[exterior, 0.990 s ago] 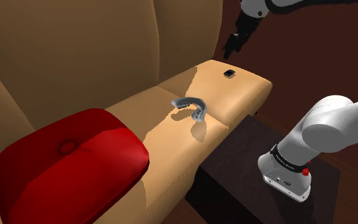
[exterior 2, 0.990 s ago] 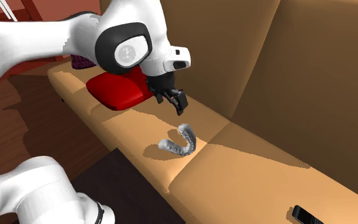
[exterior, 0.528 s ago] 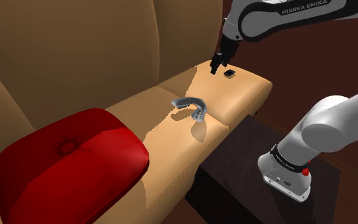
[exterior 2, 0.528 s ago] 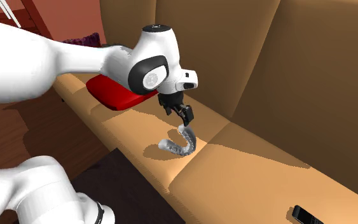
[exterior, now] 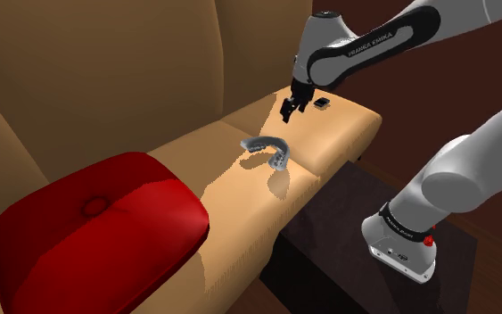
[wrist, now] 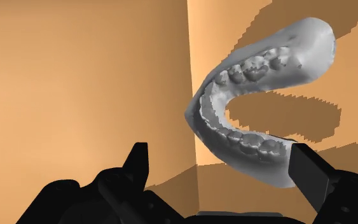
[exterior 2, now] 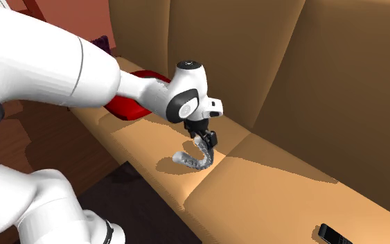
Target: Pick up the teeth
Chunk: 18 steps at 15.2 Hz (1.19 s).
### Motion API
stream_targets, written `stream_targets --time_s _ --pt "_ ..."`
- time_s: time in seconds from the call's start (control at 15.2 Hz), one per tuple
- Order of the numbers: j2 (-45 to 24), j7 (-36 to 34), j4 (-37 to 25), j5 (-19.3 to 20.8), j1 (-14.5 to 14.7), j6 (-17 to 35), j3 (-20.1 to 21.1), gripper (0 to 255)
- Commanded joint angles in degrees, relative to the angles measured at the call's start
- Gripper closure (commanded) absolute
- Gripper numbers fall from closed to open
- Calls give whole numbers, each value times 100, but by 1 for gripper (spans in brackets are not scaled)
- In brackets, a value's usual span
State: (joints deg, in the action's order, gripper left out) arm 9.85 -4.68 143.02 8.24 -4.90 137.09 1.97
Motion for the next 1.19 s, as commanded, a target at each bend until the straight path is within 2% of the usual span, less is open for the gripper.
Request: stream_targets --time_s 0.0,0.53,1.12 --pt "-486 -158 -64 120 -35 350 18 0" --pt "-2241 -737 -613 652 -70 1256 -96 0" --pt "-2816 -955 -663 873 -5 1774 -208 0"
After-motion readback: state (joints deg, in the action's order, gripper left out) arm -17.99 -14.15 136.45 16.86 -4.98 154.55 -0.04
